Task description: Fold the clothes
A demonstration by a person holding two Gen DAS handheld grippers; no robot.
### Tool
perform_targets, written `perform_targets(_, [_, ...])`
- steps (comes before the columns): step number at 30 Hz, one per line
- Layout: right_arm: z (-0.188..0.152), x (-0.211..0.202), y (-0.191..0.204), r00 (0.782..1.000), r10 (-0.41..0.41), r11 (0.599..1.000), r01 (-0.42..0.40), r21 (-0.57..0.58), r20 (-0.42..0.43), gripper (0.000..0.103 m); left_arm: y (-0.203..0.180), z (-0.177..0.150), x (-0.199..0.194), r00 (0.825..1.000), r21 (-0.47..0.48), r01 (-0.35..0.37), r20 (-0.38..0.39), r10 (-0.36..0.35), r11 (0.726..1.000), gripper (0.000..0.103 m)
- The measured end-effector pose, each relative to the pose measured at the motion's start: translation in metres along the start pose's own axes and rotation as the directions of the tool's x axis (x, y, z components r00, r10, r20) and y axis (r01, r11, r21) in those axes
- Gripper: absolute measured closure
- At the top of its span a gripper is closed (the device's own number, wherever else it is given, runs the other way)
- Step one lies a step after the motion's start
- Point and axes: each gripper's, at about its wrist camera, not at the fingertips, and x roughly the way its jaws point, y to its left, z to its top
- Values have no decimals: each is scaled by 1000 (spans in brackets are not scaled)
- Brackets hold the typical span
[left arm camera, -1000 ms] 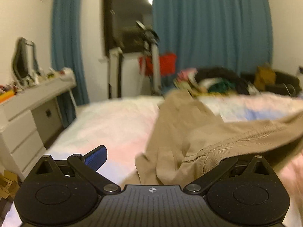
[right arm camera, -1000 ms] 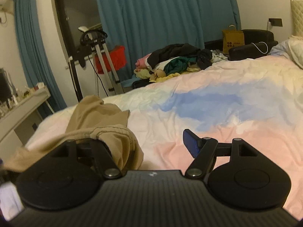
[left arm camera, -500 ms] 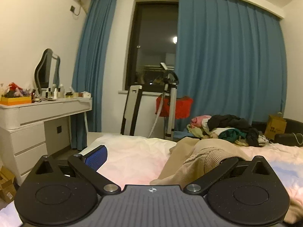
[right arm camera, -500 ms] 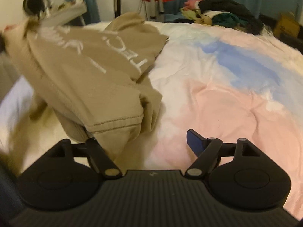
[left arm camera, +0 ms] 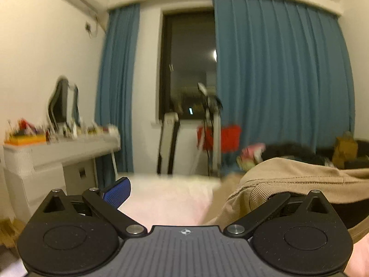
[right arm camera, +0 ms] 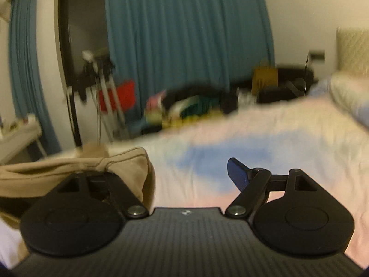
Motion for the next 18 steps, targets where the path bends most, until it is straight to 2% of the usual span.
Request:
perform_targets(2, [38, -15, 13, 996, 7, 1000, -5, -27, 91, 25, 5, 34, -1, 998, -46, -5, 60, 8, 999, 0])
perform_targets(5, [102, -41, 31, 976, 39, 998, -27, -57, 214, 25, 16, 96, -5, 990, -117, 2, 142, 14, 993, 0])
perform_targets(8, [167, -72, 44, 946, 77, 996, -59, -68, 315, 25, 24, 162, -15, 969, -149, 7, 244, 30, 989, 0])
perform_targets(12, [246, -124, 49, 902, 123, 992, -106, -66, 415, 25, 37, 244, -37, 941, -164, 62, 338, -3, 984, 0])
perform_targets(18, [325, -201, 46, 833, 178, 984, -161, -78, 524, 25, 55, 340, -80, 903, -175, 167, 421, -79, 970, 0])
